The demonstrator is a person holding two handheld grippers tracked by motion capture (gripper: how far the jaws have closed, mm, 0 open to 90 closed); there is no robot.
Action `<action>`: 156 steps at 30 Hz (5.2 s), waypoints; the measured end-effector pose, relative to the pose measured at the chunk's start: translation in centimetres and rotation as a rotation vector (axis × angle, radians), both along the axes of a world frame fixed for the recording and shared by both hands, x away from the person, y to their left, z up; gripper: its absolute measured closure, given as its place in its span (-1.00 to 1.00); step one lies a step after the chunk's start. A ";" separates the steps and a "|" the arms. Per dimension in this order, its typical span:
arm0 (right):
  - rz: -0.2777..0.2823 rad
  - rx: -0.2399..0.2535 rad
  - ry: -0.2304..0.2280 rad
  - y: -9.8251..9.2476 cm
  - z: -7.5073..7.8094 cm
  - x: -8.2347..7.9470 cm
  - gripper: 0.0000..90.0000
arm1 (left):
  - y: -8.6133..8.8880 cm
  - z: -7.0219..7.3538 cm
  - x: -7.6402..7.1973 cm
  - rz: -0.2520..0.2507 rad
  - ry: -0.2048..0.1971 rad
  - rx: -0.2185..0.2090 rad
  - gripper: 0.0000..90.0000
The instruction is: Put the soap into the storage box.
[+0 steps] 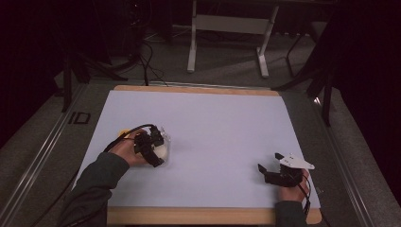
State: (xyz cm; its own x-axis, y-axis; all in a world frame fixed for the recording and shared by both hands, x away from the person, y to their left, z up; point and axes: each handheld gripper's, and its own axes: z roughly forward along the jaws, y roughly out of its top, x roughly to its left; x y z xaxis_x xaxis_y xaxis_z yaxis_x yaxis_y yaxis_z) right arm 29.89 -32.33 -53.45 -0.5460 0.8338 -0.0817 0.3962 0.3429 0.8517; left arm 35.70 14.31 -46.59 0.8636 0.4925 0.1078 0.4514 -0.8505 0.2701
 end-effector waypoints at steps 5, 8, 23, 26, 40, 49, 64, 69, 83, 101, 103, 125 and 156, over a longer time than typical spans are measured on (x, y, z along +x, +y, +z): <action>0.000 0.000 0.000 0.0 0.0 0.0 -0.67 | 0.3 0.1 0.3 0.028 -0.003 0.004 -0.44; 0.000 0.001 0.001 0.0 0.0 0.0 -0.67 | 0.5 0.1 0.5 0.051 -0.002 0.003 -0.44; 0.001 -0.001 -0.001 0.0 0.0 0.0 -0.67 | 2.1 0.1 1.5 0.160 0.008 0.015 -0.44; 0.000 -0.001 -0.001 0.0 0.0 0.0 -0.67 | 2.5 0.3 1.6 0.189 0.001 0.012 -0.44; 0.001 -0.002 -0.001 0.0 0.0 0.0 -0.67 | 4.0 0.7 2.2 0.279 0.005 0.009 -0.44; -0.001 0.000 -0.001 0.0 0.0 0.0 -0.67 | 5.0 0.9 2.7 0.357 0.011 0.006 -0.44; -0.001 0.000 -0.004 0.0 0.0 -0.1 -0.67 | 6.1 1.1 3.1 0.430 0.005 0.003 -0.44; -0.001 0.000 -0.005 0.0 0.0 0.0 -0.67 | 6.5 1.2 3.3 0.475 0.001 0.003 -0.44; 0.000 -0.002 -0.004 0.0 0.0 0.0 -0.67 | 7.7 1.1 3.6 0.555 0.019 0.004 -0.44; -0.001 -0.003 -0.005 0.0 0.0 -0.1 -0.67 | 8.7 -0.1 4.0 0.584 0.078 0.004 -0.44; -0.001 -0.003 -0.005 0.0 0.0 -0.1 -0.67 | 8.7 -0.2 4.0 0.582 0.087 0.003 -0.44; 0.000 -0.005 -0.005 0.1 0.0 -0.1 -0.67 | 9.0 -0.5 3.9 0.560 0.126 -0.032 -0.61; -0.005 -0.020 0.009 0.2 -0.1 0.1 -0.67 | 5.6 2.0 1.1 0.326 -0.091 -0.108 -0.40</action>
State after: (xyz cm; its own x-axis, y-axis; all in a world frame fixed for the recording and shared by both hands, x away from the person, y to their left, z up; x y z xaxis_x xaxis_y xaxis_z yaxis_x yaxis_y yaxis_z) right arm 29.97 -32.09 -53.50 -0.5429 0.8346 -0.0933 0.4056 0.3579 0.8411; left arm 36.82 19.93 -44.56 0.6480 0.7537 0.1100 0.6645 -0.6299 0.4021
